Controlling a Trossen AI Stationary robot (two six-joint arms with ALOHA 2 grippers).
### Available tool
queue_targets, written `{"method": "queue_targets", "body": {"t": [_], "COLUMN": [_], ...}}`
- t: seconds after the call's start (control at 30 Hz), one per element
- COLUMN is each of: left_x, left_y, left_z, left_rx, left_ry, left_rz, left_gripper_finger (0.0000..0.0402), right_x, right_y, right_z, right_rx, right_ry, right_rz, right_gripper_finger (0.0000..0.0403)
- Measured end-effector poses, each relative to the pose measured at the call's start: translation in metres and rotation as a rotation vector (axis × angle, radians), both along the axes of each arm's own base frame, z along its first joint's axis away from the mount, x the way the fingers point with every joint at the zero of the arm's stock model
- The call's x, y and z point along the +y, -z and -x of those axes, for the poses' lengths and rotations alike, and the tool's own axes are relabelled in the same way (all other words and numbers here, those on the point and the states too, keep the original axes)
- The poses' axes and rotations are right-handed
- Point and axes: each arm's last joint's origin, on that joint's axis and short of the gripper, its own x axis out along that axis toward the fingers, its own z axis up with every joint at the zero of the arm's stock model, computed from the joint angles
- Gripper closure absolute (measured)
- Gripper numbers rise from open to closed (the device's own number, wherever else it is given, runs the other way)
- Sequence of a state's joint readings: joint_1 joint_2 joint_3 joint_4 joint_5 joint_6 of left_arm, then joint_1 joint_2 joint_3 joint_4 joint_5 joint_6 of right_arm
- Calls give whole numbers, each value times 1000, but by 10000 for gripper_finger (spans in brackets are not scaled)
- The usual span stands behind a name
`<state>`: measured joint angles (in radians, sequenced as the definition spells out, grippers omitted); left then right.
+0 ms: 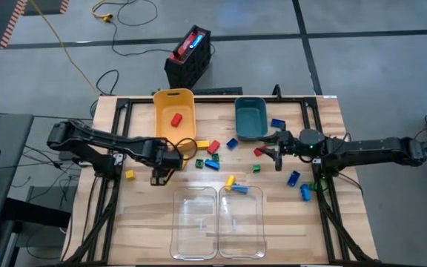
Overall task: Sort blocks
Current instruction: Put the red block into the yellow bin
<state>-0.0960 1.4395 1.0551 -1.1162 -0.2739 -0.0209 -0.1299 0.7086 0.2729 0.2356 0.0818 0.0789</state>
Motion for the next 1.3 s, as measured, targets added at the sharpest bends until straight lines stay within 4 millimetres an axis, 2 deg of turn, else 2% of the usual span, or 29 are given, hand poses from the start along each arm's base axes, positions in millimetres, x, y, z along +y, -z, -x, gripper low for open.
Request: {"method": "queue_targets", "body": {"t": [0.13, 0.43, 0.73, 1.07, 1.17, 1.3], "left_x": [3, 21, 28, 27, 26, 25], "left_y": [6, 19, 21, 49, 50, 48], "left_z": [1, -3, -4, -14, -15, -15], "left_rx": [30, -19, -14, 87, 88, 68], "left_ry": [82, 79, 101, 114, 125, 121], "left_rz": [-2, 43, 64, 105, 104, 114], "left_gripper_finger": [177, 178, 178, 180, 203, 265], "right_x": [0, 0, 0, 0, 0, 0], "right_y": [0, 0, 0, 0, 0, 0], "right_z": [0, 0, 0, 0, 0, 0], "right_rx": [1, 3, -2, -3, -3, -3], "right_ry": [0, 0, 0, -1, 0, 0], "right_rz": [0, 8, 8, 8, 8, 8], "right_gripper_finger": [195, 195, 195, 195, 195, 195]}}
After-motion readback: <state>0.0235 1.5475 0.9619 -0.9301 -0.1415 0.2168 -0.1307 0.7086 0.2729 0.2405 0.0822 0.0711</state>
